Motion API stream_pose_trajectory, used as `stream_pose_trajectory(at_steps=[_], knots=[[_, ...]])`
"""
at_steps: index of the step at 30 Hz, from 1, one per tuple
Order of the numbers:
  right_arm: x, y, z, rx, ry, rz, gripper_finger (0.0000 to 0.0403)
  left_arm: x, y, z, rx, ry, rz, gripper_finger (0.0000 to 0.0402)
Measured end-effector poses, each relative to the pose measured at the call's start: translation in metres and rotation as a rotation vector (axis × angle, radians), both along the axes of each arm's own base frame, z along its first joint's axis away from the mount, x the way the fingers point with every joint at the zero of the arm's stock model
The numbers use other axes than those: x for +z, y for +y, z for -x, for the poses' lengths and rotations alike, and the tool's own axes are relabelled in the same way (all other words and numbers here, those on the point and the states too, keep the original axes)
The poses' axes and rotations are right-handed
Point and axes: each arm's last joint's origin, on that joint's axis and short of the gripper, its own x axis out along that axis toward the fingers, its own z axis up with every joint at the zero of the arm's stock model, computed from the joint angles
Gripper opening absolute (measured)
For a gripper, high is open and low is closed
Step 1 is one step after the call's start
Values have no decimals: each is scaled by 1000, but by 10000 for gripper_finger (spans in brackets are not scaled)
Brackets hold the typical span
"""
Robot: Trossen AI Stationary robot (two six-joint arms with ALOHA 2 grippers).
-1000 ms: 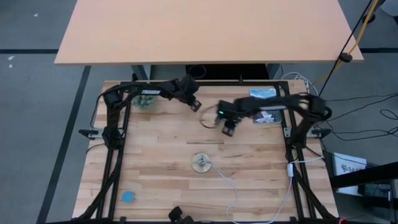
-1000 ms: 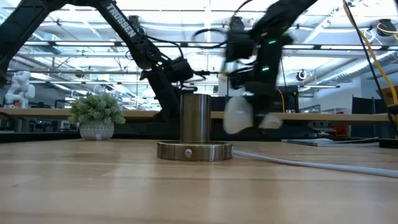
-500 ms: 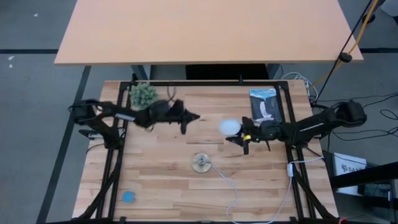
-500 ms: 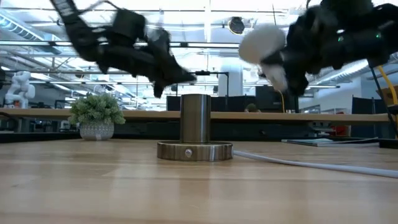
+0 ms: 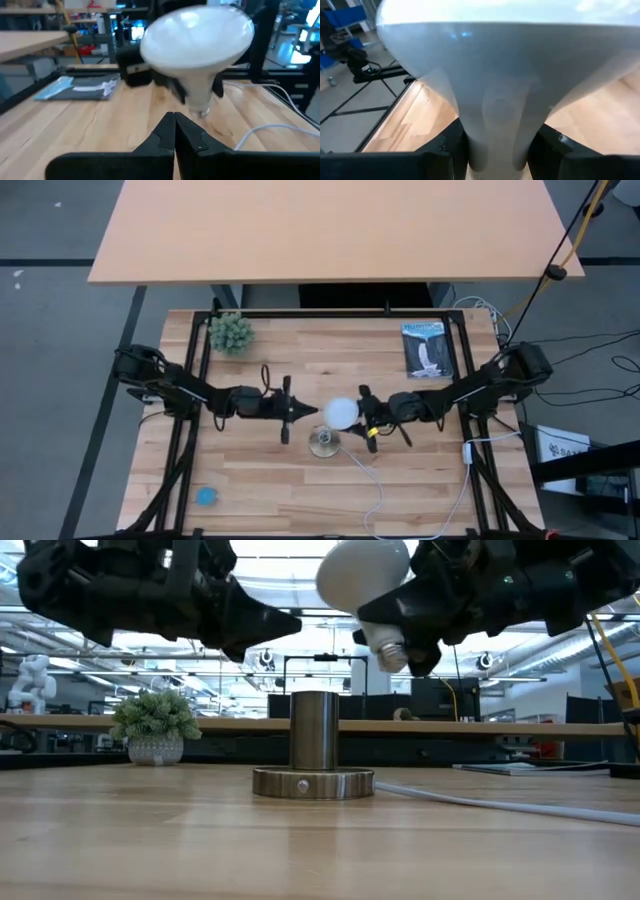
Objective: Screw lightbulb
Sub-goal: Insert the white lightbulb into the desk lamp
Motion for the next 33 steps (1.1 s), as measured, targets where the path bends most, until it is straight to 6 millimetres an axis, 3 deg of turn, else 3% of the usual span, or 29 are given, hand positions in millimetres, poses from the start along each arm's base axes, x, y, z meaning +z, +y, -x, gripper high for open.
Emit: stream_pose_trajectory(at_steps=[4, 12, 21, 26, 33], knots=[[-4, 9, -11, 20, -15, -18, 139, -3, -5, 1, -7, 33, -1, 0], [6, 28, -36, 71, -77, 41, 139, -8, -12, 3, -21, 84, 111, 0], [-9, 36, -59, 72, -44, 82, 148, -9, -27, 6, -76, 98, 114, 0], [-21, 34, -62, -19, 26, 114, 202, -8, -29, 6, -62, 94, 111, 0], [-21, 33, -62, -21, 28, 116, 197, -8, -26, 6, -26, 92, 110, 0]])
